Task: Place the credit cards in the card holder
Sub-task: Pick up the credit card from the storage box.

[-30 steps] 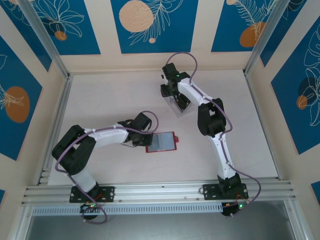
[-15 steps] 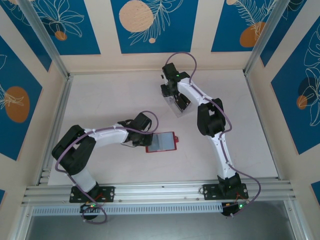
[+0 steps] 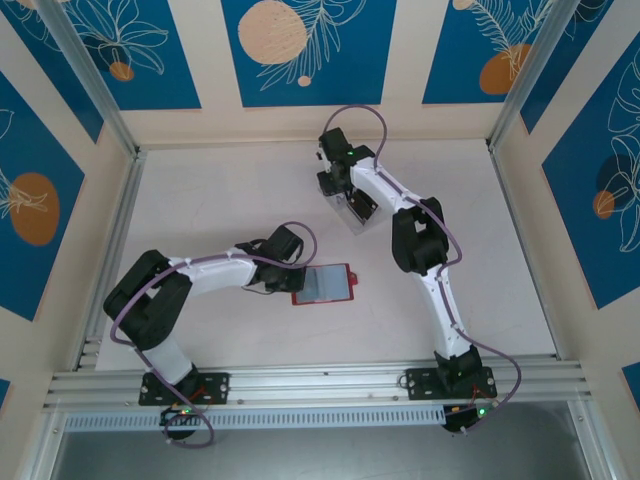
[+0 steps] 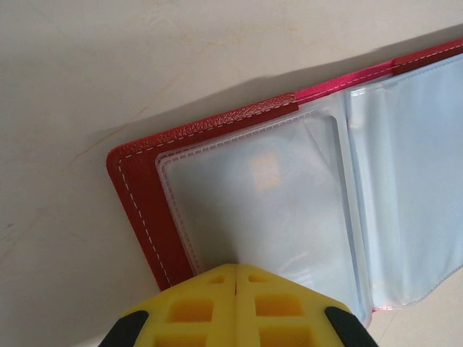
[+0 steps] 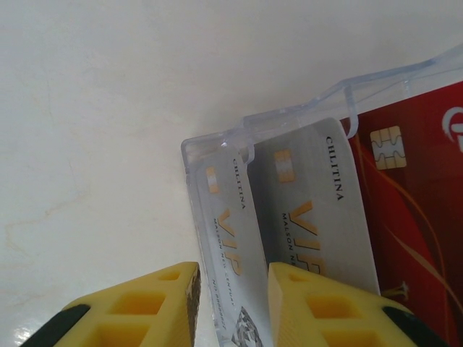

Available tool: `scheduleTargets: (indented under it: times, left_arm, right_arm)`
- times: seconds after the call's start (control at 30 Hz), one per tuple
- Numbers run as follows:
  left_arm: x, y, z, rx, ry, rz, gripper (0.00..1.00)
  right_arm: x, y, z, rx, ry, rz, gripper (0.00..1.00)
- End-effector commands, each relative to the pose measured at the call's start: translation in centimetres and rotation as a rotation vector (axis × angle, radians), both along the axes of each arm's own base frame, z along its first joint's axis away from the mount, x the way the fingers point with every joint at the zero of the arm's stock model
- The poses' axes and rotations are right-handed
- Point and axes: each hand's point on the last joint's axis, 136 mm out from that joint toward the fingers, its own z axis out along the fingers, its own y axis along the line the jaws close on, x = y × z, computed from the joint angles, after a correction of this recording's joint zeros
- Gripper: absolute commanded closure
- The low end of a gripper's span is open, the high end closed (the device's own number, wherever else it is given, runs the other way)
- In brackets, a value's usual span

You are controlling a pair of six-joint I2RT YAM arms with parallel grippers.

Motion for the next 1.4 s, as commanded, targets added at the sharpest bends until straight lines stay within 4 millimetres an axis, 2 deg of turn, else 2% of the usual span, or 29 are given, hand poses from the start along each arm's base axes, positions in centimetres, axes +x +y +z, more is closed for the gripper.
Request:
scheduleTargets:
  times: [0.0,0.27,0.6,0.87,1.07,1.37]
  left_arm:
    - [-2.3,1.5,-2.6,0.075,0.087,-0.002,0.97]
    - [-2.2,1.4,-2.6,0.075,0.088,-0.003,0.97]
    - [-2.2,1.4,-2.4,0.074,0.086,-0.002,0.97]
    - [-2.2,1.4,-2.4,0.072,0.089,0.003,0.98]
    - [-2.3,1.5,-2.5,0.073,0.089,0.005,0.98]
    - [-2.3,1.5,-2.7,0.074,0.095,0.007,0.98]
  right_arm:
    - [-0.2,0.0,-0.5,-0.067,-0.010,0.026,0.66]
    - [0.6,-0.4,-0.8,-0.156,-0.050,0.053,0.63]
    - [0.1,-0.2,-2.1,-0.162,-0.018,0.076,0.63]
    - [0.0,0.3,-0.9,-0.172,-0.051,0.089,0.67]
    - [-0.1,0.4,-0.4,-0.185,-0.059,0.098,0.72]
    - [-0.4,0.9,0.0,-0.199,-0.068,0.115,0.74]
